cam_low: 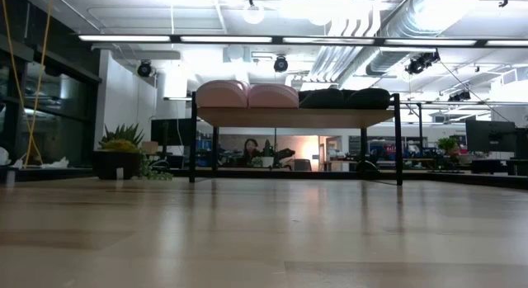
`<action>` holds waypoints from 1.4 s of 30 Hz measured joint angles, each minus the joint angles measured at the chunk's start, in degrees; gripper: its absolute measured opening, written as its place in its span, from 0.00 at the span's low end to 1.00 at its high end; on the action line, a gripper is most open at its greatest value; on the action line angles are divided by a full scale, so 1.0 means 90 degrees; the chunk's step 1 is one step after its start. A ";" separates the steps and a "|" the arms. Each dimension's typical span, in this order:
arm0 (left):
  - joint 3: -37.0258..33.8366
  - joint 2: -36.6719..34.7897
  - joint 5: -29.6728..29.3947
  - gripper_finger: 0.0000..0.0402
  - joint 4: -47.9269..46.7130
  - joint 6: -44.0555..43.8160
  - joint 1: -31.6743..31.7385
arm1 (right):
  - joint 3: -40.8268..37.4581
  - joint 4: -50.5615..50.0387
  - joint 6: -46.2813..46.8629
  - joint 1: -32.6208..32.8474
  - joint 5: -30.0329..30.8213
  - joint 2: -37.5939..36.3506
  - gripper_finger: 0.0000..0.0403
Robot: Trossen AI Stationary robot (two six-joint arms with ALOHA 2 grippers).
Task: Pick and place slides into the shelf
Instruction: Return to Home Position
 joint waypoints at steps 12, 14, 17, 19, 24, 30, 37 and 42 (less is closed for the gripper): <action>-0.0002 -0.0113 0.0114 0.56 -0.0051 0.0023 0.0000 | -0.2315 0.2355 0.0476 0.0000 -0.0061 -0.1990 0.45; -0.0002 -0.0108 0.0117 0.56 -0.0056 0.0040 0.0000 | -0.2490 0.2374 0.0577 0.0005 -0.0491 -0.1960 0.45; -0.0002 -0.0104 0.0124 0.56 -0.0055 0.0080 0.0000 | -0.2572 0.2629 0.0687 0.0002 -0.0433 -0.1715 0.45; -0.0002 -0.0110 0.0124 0.56 -0.0051 0.0080 0.0000 | -0.2644 0.2576 0.0683 0.0000 -0.0255 -0.1634 0.45; -0.0002 -0.0104 0.0129 0.56 -0.0068 0.0077 0.0000 | -0.2795 0.2697 0.0564 0.0002 -0.0099 -0.1662 0.45; -0.0002 -0.0104 0.0134 0.56 -0.0215 0.0070 0.0000 | -0.2820 0.2538 0.0475 0.0002 0.0179 -0.1933 0.45; -0.0002 -0.0104 0.0134 0.56 -0.0259 0.0026 0.0000 | -0.2875 0.2336 0.0551 0.0001 0.0179 -0.1979 0.45; -0.0002 -0.0133 0.0395 0.56 -0.0215 -0.0024 0.0000 | -0.3355 0.2899 0.0572 0.0002 0.0170 -0.1980 0.45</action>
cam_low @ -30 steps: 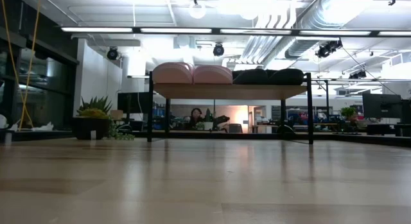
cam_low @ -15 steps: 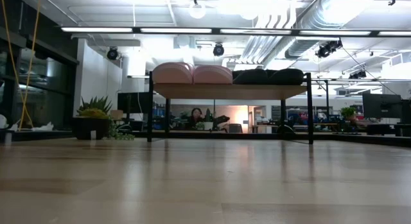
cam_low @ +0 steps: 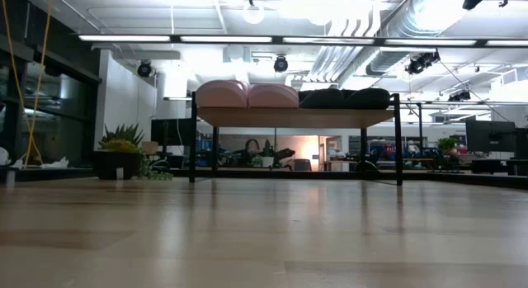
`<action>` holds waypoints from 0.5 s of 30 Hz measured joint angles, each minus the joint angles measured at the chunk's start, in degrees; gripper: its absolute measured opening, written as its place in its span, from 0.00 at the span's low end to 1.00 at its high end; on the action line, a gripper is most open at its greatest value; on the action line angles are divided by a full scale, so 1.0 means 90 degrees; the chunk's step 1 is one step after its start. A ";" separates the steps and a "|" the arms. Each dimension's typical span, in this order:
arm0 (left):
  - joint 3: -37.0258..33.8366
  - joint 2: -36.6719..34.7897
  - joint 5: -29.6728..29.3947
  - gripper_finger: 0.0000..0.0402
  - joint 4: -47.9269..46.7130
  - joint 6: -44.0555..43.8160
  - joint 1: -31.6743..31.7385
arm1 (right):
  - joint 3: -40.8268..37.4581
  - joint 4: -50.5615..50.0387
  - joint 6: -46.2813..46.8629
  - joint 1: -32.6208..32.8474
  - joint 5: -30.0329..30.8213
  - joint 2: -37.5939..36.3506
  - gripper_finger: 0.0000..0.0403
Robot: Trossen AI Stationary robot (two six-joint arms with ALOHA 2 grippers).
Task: Pick and place slides into the shelf
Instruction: Return to Home Position
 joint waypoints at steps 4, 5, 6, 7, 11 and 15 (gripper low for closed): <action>-0.0203 -0.0067 0.0324 0.56 0.0387 -0.0077 0.0000 | -0.0620 0.0758 0.0071 0.0000 -0.0005 0.0002 0.45; -0.0316 -0.0093 0.0435 0.56 0.0558 -0.0093 0.0000 | -0.0763 0.1020 0.0109 -0.0001 -0.0007 -0.0001 0.45; -0.0433 -0.0128 0.0538 0.56 0.0750 -0.0098 0.0000 | -0.0920 0.1269 0.0141 -0.0001 -0.0007 0.0000 0.45; -0.0545 -0.0183 0.0592 0.56 0.0891 -0.0098 0.0000 | -0.1074 0.1457 0.0173 0.0000 -0.0008 0.0000 0.45; -0.1038 -0.0399 0.0593 0.56 0.1287 -0.0086 0.0000 | -0.1602 0.2232 0.0415 0.0000 -0.0008 0.0000 0.45; -0.1495 -0.0680 0.0593 0.56 0.1749 -0.0141 0.0000 | -0.2087 0.2919 0.0675 0.0000 -0.0011 0.0000 0.45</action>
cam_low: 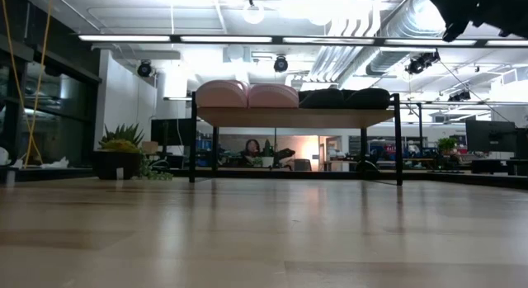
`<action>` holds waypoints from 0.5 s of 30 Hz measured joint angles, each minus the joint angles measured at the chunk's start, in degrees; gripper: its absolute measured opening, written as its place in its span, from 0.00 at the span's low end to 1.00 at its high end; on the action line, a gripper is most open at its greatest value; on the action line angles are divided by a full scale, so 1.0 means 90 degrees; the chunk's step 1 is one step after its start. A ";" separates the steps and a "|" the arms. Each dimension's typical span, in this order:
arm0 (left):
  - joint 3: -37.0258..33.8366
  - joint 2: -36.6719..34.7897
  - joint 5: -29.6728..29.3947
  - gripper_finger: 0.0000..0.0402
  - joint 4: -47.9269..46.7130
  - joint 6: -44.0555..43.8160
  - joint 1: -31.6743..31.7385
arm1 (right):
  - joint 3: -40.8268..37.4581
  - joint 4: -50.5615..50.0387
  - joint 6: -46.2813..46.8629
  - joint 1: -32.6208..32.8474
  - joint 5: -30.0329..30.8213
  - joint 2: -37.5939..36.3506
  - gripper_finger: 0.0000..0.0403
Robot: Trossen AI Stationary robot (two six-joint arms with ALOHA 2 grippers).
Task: Pick and place slides into the shelf
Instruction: Return to Home Position
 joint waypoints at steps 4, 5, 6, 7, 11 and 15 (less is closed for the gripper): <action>-0.0353 -0.0326 0.0001 0.56 0.0305 -0.0047 0.0000 | -0.0409 0.0545 0.0055 0.0000 0.0084 0.0000 0.45; -0.0446 -0.0405 0.0000 0.56 0.0347 -0.0089 0.0000 | -0.0482 0.0648 0.0085 -0.0001 0.0122 0.0000 0.45; -0.0535 -0.0488 0.0002 0.56 0.0414 -0.0130 0.0000 | -0.0563 0.0770 0.0127 -0.0001 0.0129 0.0000 0.45; -0.0603 -0.0577 0.0002 0.56 0.0457 -0.0146 0.0000 | -0.0647 0.0886 0.0163 0.0000 0.0126 0.0000 0.45; -0.0844 -0.0905 -0.0004 0.56 0.0480 -0.0206 0.0000 | -0.0647 0.0784 0.0189 -0.0001 0.0126 0.0001 0.45; -0.1063 -0.1191 -0.0146 0.56 0.0479 -0.0314 0.0000 | -0.0647 0.0772 0.0165 0.0000 0.0124 0.0002 0.45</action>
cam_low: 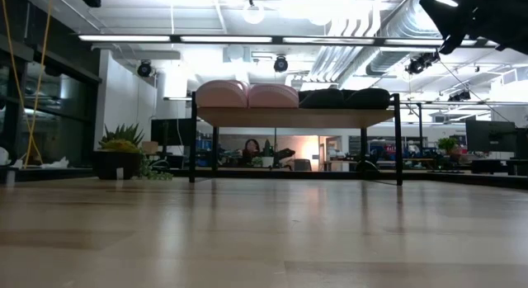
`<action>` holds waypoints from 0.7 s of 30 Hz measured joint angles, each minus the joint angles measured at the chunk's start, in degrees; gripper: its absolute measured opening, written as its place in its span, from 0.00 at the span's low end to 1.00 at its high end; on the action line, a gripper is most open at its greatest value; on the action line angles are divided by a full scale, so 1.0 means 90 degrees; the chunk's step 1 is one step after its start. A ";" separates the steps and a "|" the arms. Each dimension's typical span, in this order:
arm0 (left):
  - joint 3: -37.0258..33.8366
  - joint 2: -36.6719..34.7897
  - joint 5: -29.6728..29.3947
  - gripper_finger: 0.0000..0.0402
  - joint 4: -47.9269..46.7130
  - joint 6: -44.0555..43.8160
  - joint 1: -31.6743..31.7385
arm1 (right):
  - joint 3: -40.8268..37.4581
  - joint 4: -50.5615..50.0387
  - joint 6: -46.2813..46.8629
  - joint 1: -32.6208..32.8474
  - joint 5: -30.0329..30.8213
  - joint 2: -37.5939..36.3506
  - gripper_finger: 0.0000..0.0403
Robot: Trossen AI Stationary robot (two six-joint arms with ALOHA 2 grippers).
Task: Pick and place slides into the shelf
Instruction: Return to Home Position
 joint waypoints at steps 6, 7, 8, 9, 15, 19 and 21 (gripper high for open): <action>-0.0495 -0.0300 -0.0018 0.56 0.0231 -0.0136 0.0000 | -0.0002 -0.0253 0.0000 -0.0002 0.0014 0.0000 0.45; -0.0625 -0.0334 -0.0021 0.56 0.0405 -0.0168 0.0000 | -0.0002 -0.0319 0.0000 0.0000 0.0028 0.0000 0.45; -0.0771 -0.0367 -0.0024 0.56 0.0596 -0.0177 0.0000 | -0.0002 -0.0386 0.0019 -0.0002 0.0049 0.0000 0.45; -0.0912 -0.0397 -0.0022 0.56 0.0772 -0.0185 0.0000 | -0.0002 -0.0447 0.0041 -0.0002 0.0058 0.0000 0.45; -0.1727 -0.0545 -0.0091 0.56 0.1680 -0.0187 0.0000 | -0.0005 -0.0596 0.0160 -0.0001 0.0058 0.0000 0.45; -0.2119 -0.0648 -0.0095 0.56 0.2055 -0.0231 0.0000 | -0.0005 -0.0657 0.0214 0.0000 0.0059 0.0000 0.45; -0.2277 -0.0680 -0.0097 0.56 0.2216 -0.0341 0.0000 | -0.0007 -0.0734 0.0213 0.0000 0.0061 0.0000 0.45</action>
